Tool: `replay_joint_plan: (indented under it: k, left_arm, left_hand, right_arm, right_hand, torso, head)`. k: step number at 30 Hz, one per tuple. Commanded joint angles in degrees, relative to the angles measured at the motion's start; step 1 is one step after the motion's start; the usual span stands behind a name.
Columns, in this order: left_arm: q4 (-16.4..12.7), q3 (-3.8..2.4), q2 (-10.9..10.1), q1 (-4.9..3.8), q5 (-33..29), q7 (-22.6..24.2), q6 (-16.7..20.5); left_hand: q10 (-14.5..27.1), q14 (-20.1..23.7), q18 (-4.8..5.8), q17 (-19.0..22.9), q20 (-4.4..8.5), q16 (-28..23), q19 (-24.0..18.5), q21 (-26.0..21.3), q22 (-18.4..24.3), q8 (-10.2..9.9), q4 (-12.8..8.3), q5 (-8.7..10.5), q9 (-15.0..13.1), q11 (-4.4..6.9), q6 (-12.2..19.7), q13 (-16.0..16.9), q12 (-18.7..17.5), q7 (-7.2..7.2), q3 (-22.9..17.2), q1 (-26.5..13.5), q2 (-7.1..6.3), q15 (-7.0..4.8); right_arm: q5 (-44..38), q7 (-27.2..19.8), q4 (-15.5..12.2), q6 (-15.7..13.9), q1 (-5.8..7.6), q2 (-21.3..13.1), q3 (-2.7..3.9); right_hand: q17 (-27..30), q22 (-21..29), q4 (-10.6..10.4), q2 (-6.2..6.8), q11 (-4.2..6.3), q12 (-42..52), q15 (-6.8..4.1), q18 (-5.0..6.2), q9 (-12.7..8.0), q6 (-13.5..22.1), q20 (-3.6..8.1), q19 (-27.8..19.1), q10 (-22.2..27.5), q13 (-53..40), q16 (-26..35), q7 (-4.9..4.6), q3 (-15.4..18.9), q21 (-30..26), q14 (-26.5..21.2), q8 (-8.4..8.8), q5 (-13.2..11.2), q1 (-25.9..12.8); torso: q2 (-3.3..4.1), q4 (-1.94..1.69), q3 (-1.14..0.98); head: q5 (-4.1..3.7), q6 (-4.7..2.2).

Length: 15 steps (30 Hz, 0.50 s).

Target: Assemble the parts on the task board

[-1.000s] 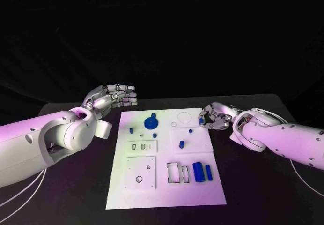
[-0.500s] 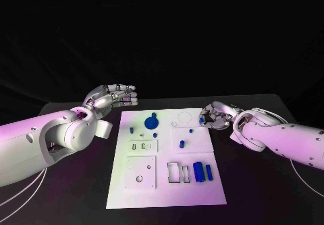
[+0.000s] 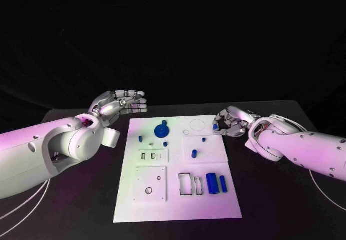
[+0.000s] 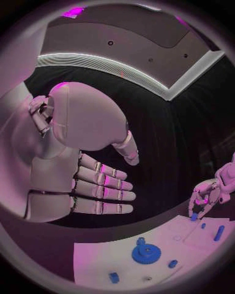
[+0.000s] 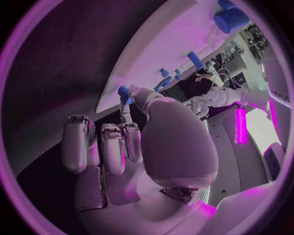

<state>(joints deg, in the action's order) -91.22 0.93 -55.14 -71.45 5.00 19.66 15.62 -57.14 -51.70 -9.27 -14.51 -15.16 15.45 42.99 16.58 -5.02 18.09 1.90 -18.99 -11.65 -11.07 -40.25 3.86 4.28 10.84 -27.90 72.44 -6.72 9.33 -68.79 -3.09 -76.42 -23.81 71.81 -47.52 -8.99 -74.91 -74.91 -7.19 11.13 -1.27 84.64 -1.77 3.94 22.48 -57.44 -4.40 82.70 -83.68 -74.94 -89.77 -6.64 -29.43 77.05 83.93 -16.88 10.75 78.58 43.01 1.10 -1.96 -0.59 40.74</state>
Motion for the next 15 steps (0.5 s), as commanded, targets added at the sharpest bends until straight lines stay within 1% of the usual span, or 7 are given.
replay_joint_plan:
  k: [1,3,6,8,12,13,15]
  left_arm:
    - [-0.08,-0.04,0.05,-0.02,0.19,0.15,-1.05]
    - [-0.09,-0.04,0.04,-0.02,0.19,0.14,-1.09]
    - [-0.04,-0.04,0.07,-0.02,0.19,0.10,-1.13]
    - [0.01,-0.04,0.09,-0.02,0.19,0.07,-1.14]
    - [0.15,-0.03,0.26,-0.02,0.19,0.02,-1.15]
    - [0.19,-0.03,0.32,-0.02,0.19,-0.03,-1.17]
    - [0.26,-0.03,0.40,-0.02,0.19,-0.11,-1.21]
  left_hand:
    - [0.13,0.43,-0.79,-0.08,-0.05,-0.27,-0.28,-0.20,0.06,0.21,-0.01,0.17,-0.09,-0.29,0.20,0.02,0.37,3.04,0.24,-0.67,0.04,-0.09]
    - [0.13,0.43,-0.79,-0.08,-0.05,-0.27,-0.28,-0.20,0.06,0.21,-0.01,0.17,-0.09,-0.29,0.20,0.02,0.37,3.04,0.24,-0.67,0.04,-0.09]
    - [0.13,0.43,-0.79,-0.08,-0.05,-0.27,-0.28,-0.20,0.06,0.21,-0.01,0.17,-0.09,-0.29,0.20,0.02,0.37,3.04,0.24,-0.67,0.04,-0.09]
    - [0.13,0.43,-0.79,-0.08,-0.05,-0.27,-0.28,-0.20,0.06,0.21,-0.01,0.17,-0.09,-0.29,0.20,0.02,0.37,3.04,0.24,-0.67,0.04,-0.09]
    - [0.16,0.49,-0.80,-0.08,-0.07,-0.28,-0.31,-0.24,0.08,0.25,0.03,0.16,-0.11,-0.30,0.26,0.02,0.36,3.04,0.29,-0.77,0.12,-0.08]
    - [0.16,0.49,-0.80,-0.08,-0.07,-0.28,-0.31,-0.24,0.08,0.25,0.03,0.16,-0.11,-0.30,0.26,0.02,0.36,3.04,0.29,-0.77,0.12,-0.08]
    - [0.16,0.50,-0.80,-0.09,-0.07,-0.28,-0.32,-0.24,0.09,0.26,0.02,0.15,-0.11,-0.30,0.27,0.02,0.36,3.03,0.29,-0.76,0.13,-0.08]
  right_arm:
    - [-0.43,0.21,-0.88,-2.62,-0.04,-0.01,0.03]
    - [-0.78,1.58,-2.15,-3.21,-0.04,-0.28,0.13]
    - [-1.12,4.93,-5.08,-3.11,0.08,-1.00,0.38]
    - [-1.44,6.79,-6.80,-3.09,0.27,-1.29,0.48]
    - [-2.31,11.27,-11.06,-3.48,1.04,-1.49,0.65]
    - [-2.52,12.28,-12.10,-3.62,1.25,-1.42,0.67]
    - [-2.91,13.60,-13.50,-3.85,1.51,-1.17,0.69]
  right_hand:
    - [-15.09,-4.79,0.05,-0.63,-0.02,0.33,-0.47,-0.47,1.09,-1.22,0.30,0.02,-0.26,-6.68,-0.23,1.06,-0.36,0.36,6.07,-0.79,-0.08,0.01]
    - [-15.09,-4.79,0.01,-0.57,-0.01,0.27,-0.52,-0.47,1.11,-1.04,0.36,0.02,-0.20,-6.60,-0.23,1.04,-0.40,0.35,6.07,-0.73,-0.07,-0.22]
    - [-15.09,-4.62,-0.17,-0.56,-0.06,-0.23,-0.54,-0.41,1.10,-0.32,0.46,-0.11,0.32,-5.88,-0.23,0.92,-0.66,0.06,6.07,-0.43,-0.30,-0.90]
    - [-15.09,-4.64,-0.27,-0.62,-0.11,-0.44,-0.52,-0.42,1.09,-0.07,0.47,-0.10,0.53,-5.61,-0.23,0.85,-0.80,0.05,6.07,-0.30,-0.36,-1.17]
    - [-15.09,-4.81,-0.64,-0.64,-0.18,-0.58,-0.47,-0.48,1.15,0.14,0.46,0.03,0.61,-5.49,-0.23,0.80,-0.93,0.20,6.07,-0.20,-0.54,-1.96]
    - [-15.09,-4.86,-0.69,-0.69,-0.18,-0.59,-0.47,-0.50,1.16,0.13,0.46,0.07,0.62,-5.47,-0.23,0.81,-0.96,0.26,6.07,-0.20,-0.56,-2.04]
    - [-15.09,-4.92,-0.82,-0.79,-0.15,-0.59,-0.47,-0.51,1.22,0.07,0.46,0.11,0.58,-5.50,-0.23,0.85,-1.03,0.31,6.07,-0.25,-0.69,-2.26]
  torso:
    - [0.02,0.00,-0.02]
    - [0.01,0.01,-0.02]
    - [0.03,-0.06,-0.05]
    - [-0.04,-0.06,0.00]
    - [-0.13,0.00,0.12]
    - [-0.10,-0.03,0.08]
    - [-0.12,-0.10,0.09]
  head:
    - [0.05,0.09]
    - [0.13,0.09]
    - [0.29,0.10]
    - [0.40,0.10]
    - [0.42,0.14]
    - [0.37,0.16]
    - [0.29,0.15]
